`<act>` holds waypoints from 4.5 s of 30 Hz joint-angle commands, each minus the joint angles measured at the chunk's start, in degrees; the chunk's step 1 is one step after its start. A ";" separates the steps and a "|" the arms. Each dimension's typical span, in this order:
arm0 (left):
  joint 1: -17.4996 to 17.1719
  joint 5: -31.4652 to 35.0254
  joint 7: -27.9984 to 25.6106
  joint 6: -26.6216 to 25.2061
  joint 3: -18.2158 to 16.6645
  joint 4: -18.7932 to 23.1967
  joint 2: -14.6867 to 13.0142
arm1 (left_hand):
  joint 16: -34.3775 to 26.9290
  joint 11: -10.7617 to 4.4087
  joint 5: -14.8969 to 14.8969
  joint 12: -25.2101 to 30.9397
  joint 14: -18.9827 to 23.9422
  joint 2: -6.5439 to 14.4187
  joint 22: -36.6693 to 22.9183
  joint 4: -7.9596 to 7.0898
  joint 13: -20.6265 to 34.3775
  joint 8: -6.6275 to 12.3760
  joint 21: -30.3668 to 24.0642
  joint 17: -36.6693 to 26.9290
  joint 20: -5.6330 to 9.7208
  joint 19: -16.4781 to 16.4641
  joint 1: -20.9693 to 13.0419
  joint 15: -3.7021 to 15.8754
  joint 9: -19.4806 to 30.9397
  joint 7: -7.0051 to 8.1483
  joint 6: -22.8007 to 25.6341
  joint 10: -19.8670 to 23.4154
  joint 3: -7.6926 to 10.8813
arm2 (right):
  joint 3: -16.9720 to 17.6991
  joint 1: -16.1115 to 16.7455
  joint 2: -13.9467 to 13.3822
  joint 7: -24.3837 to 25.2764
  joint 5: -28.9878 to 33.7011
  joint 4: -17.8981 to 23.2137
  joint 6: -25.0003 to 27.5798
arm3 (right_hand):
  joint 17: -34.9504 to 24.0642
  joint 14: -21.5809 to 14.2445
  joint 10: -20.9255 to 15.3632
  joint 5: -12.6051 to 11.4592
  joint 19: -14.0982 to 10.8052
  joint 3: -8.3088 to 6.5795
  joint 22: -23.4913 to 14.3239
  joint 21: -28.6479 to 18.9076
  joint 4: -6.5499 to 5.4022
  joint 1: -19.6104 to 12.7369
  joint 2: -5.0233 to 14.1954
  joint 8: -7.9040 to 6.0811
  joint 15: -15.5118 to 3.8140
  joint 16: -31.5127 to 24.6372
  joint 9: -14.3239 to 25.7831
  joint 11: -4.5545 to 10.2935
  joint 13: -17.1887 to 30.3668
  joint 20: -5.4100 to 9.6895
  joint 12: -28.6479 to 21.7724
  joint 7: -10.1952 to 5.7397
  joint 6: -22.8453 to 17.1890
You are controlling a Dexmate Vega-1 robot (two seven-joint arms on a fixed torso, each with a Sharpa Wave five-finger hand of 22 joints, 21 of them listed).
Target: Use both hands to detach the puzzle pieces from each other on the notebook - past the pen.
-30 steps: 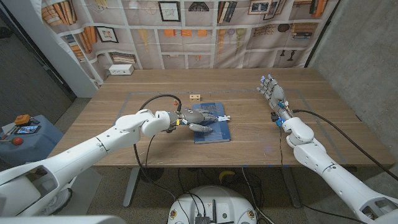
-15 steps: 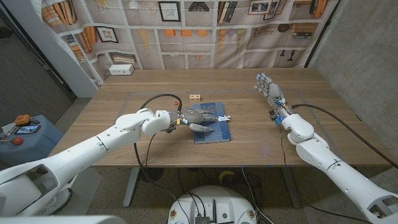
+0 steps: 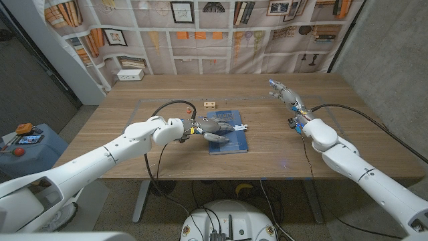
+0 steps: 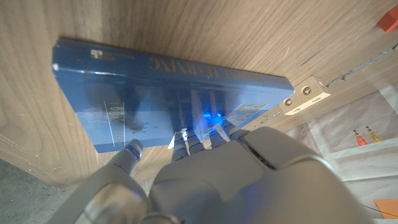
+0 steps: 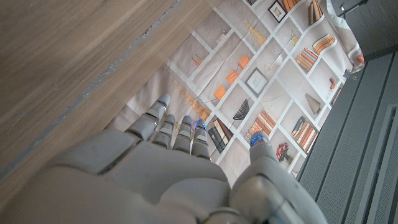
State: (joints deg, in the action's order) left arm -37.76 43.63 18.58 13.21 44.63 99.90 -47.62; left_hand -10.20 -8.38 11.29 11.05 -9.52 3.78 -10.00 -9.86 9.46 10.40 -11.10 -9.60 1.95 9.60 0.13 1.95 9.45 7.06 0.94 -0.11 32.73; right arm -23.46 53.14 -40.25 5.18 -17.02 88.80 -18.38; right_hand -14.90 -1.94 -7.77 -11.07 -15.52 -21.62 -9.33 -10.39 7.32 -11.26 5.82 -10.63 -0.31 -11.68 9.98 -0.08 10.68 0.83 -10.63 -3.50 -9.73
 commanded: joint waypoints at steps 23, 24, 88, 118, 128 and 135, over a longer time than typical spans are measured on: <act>-0.66 0.97 2.26 -2.63 0.09 2.56 -0.15 | -0.20 0.23 0.34 0.22 -4.77 4.96 -0.20 0.49 0.15 0.17 -0.62 -0.04 5.40 10.36 -0.13 6.43 0.17 -0.32 1.17 1.28 -0.05 | -2.08 1.86 -11.59 0.99 19.54 16.04 16.99 | 1.81 0.70 1.23 -0.09 2.25 -2.66 -0.17 0.20 3.79 -9.09 -2.89 -1.70 0.57 0.43 0.68 1.23 0.30 -0.75 -0.23 -2.65 -2.36; -0.67 0.98 2.28 -2.65 0.09 2.57 -0.15 | -0.19 0.27 0.34 0.21 -4.75 4.96 -0.20 0.50 0.15 0.17 -0.62 -0.04 5.40 10.35 -0.13 6.47 0.17 -0.36 1.22 1.30 -0.04 | -2.06 1.88 -11.60 0.96 19.58 16.13 17.17 | 1.87 0.74 1.37 -0.19 2.42 -2.81 -0.17 0.23 3.80 -9.52 -2.98 -1.72 0.64 0.43 0.71 1.30 0.32 -0.87 -0.21 -2.65 -2.36; -2.93 2.78 2.37 -6.25 -0.48 5.81 -0.45 | 0.00 0.79 0.28 -0.04 -4.29 5.11 -0.17 1.08 0.20 -0.07 -0.46 0.04 5.06 10.26 -0.52 5.49 0.21 -0.81 2.03 2.08 0.63 | -21.81 -11.70 -13.60 -37.31 65.52 38.08 55.41 | 2.94 5.14 9.04 -4.24 4.03 -6.23 -0.28 -0.44 3.35 -24.83 -10.02 -2.40 6.41 0.16 2.32 -0.54 0.73 -5.46 -0.03 -3.16 0.60; -2.34 2.61 3.13 -6.38 -0.07 5.29 0.02 | -0.01 0.78 0.24 0.00 -3.53 5.16 -0.14 1.46 0.21 0.04 -0.55 0.09 4.88 9.65 -0.74 5.70 0.23 -0.86 2.82 2.68 1.08 | -21.24 -10.62 -8.10 -43.69 79.07 33.13 45.06 | 2.78 4.25 9.96 -3.32 2.58 -6.53 -0.28 -0.73 3.28 -28.88 -11.76 -4.08 6.35 -0.50 3.54 -0.74 0.94 -5.51 -0.44 -5.08 0.24; -2.18 2.55 3.40 -6.61 0.20 5.14 0.26 | 0.04 0.79 0.22 -0.04 -3.40 5.20 -0.14 1.58 0.21 0.05 -0.55 0.10 4.82 9.52 -0.81 5.70 0.24 -0.90 3.05 2.79 1.26 | -20.96 -10.26 -6.04 -45.00 82.03 31.37 43.67 | 2.68 3.77 9.46 -2.64 2.17 -6.27 -0.29 -0.75 3.06 -29.56 -12.37 -5.07 6.03 -0.75 3.91 -0.71 0.99 -5.34 -0.69 -5.38 -1.02; -2.24 2.59 3.47 -6.80 0.25 5.32 0.18 | 0.07 0.79 0.22 -0.02 -3.37 5.21 -0.14 1.64 0.21 0.05 -0.53 0.11 4.75 9.48 -0.84 5.71 0.24 -0.90 3.18 2.95 1.36 | -20.86 -10.42 -4.89 -45.69 83.03 30.34 42.61 | 2.59 3.76 9.26 -2.25 1.98 -6.14 -0.30 -0.74 2.88 -29.92 -12.51 -5.70 5.94 -0.80 4.15 -0.66 1.02 -5.23 -0.78 -5.74 -1.80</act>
State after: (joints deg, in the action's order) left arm -40.05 46.23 21.83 6.80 44.64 105.15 -47.53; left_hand -10.20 -7.66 11.29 10.87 -9.52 4.08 -9.99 -8.35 9.55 10.36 -11.42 -9.34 1.95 9.60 -0.18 1.95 9.48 5.94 3.73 2.45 33.77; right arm -44.67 42.60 -47.02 -39.13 63.15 120.81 26.44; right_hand -12.14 2.13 1.74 -13.74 -13.10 -27.59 -9.45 -10.83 10.57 -40.52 -6.25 -15.74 5.42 -12.14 14.00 -0.80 11.61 -4.50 -11.03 -9.12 -10.85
